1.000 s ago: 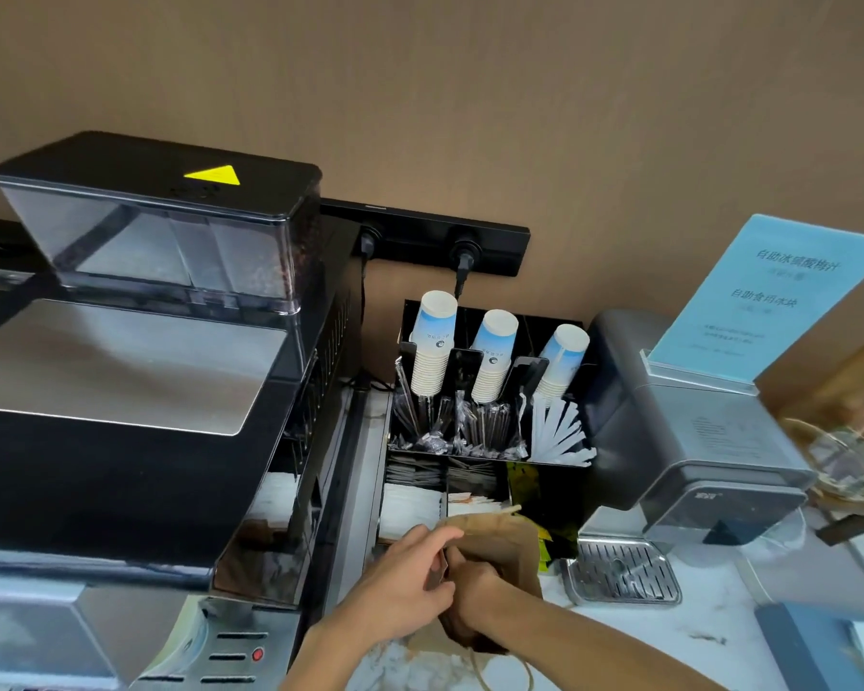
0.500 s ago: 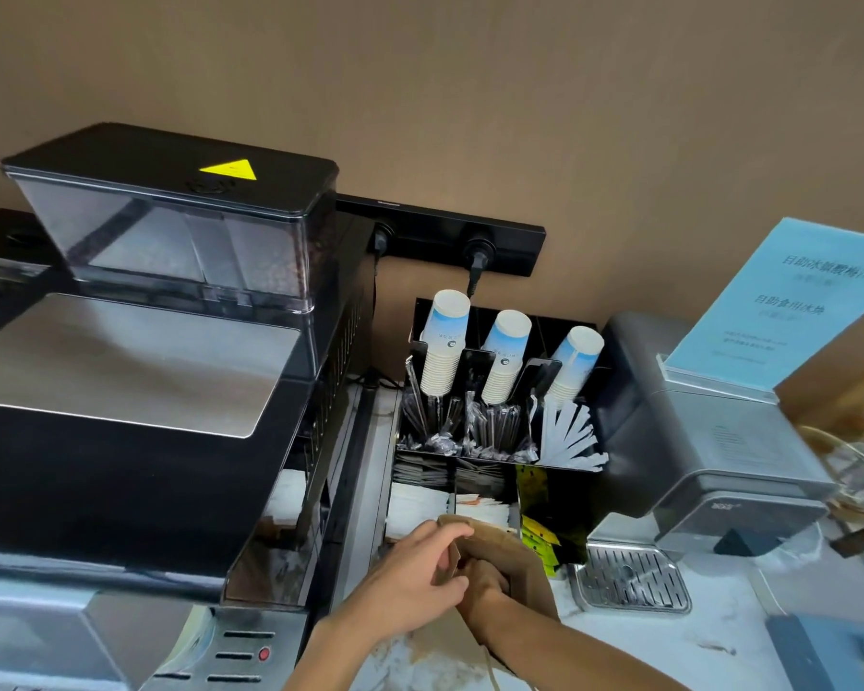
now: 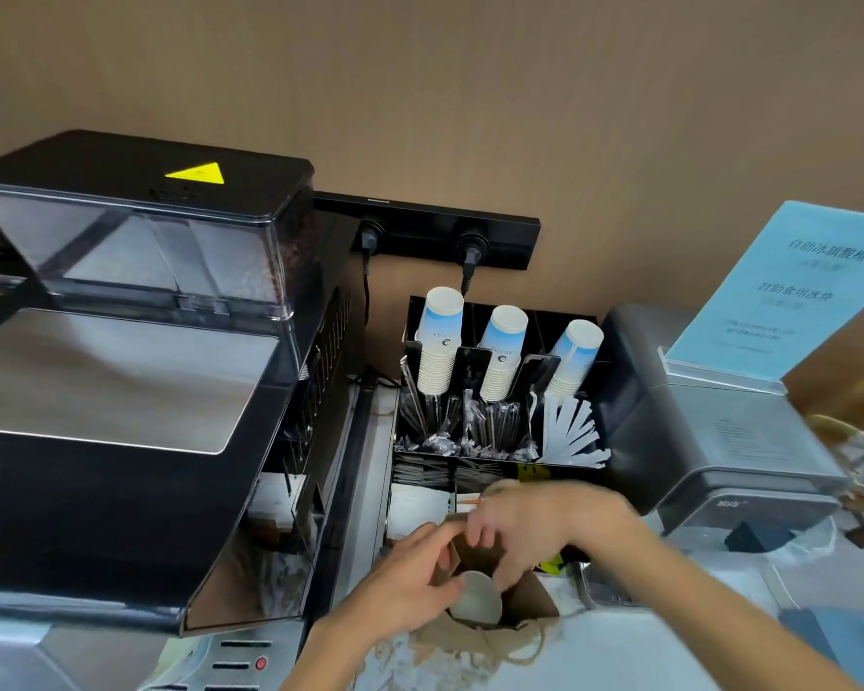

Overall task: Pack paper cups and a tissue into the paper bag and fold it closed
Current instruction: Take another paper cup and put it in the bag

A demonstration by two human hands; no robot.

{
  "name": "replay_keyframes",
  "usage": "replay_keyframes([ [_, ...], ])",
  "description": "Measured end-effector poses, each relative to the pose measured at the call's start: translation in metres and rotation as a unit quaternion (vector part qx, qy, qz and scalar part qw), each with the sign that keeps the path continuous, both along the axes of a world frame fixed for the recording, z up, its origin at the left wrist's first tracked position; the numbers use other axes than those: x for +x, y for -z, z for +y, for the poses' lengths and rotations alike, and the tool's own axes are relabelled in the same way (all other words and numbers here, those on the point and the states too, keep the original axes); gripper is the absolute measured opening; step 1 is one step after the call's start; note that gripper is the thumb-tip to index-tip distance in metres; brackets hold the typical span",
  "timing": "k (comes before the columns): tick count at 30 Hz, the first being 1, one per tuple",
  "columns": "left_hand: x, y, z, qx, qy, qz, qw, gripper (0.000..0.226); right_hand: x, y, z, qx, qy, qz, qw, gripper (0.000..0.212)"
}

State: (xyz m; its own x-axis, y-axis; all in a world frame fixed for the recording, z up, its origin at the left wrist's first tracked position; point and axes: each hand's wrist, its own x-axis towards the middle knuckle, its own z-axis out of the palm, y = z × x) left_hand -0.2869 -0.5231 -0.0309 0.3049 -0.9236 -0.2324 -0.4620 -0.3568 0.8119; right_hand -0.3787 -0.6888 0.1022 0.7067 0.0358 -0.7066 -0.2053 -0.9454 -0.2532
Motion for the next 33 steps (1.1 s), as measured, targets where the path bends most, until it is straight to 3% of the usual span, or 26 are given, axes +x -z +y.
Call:
replay_keyframes([
  [3, 0.000, 0.000, 0.000, 0.009, -0.008, 0.003, 1.000, 0.057, 0.040, -0.040, -0.033, 0.105, 0.091, -0.054, 0.989, 0.021],
  [8, -0.003, -0.003, 0.002, 0.030, -0.019, 0.023, 0.999, 0.055, 0.111, -0.013, -0.047, 0.103, 0.254, -0.231, 0.933, 0.018],
  [11, -0.005, -0.005, 0.001, 0.034, -0.014, 0.019, 0.999, 0.057, 0.153, 0.033, -0.044, 0.068, 0.306, -0.229, 0.921, 0.029],
  [14, -0.008, -0.009, -0.001, 0.048, -0.008, 0.016, 0.999, 0.057, 0.174, 0.071, -0.041, 0.026, 0.325, -0.204, 0.923, 0.035],
  [18, -0.007, -0.016, -0.002, 0.068, -0.008, 0.012, 0.998, 0.058, 0.187, 0.083, -0.034, -0.079, 0.362, -0.266, 0.890, 0.044],
  [22, -0.004, -0.019, -0.007, 0.090, 0.006, 0.010, 0.996, 0.059, 0.197, 0.076, -0.035, -0.155, 0.319, -0.319, 0.879, 0.049],
  [25, -0.010, -0.016, -0.008, 0.106, 0.008, 0.011, 0.994, 0.060, 0.192, 0.082, -0.033, -0.200, 0.298, -0.337, 0.870, 0.040],
  [28, -0.012, -0.014, -0.006, 0.101, -0.003, 0.016, 0.995, 0.057, 0.181, 0.086, -0.032, -0.177, 0.319, -0.348, 0.864, 0.028],
  [33, -0.013, -0.014, -0.004, 0.078, -0.013, 0.027, 0.997, 0.057, 0.154, 0.061, -0.046, -0.049, 0.337, -0.391, 0.855, 0.039],
])
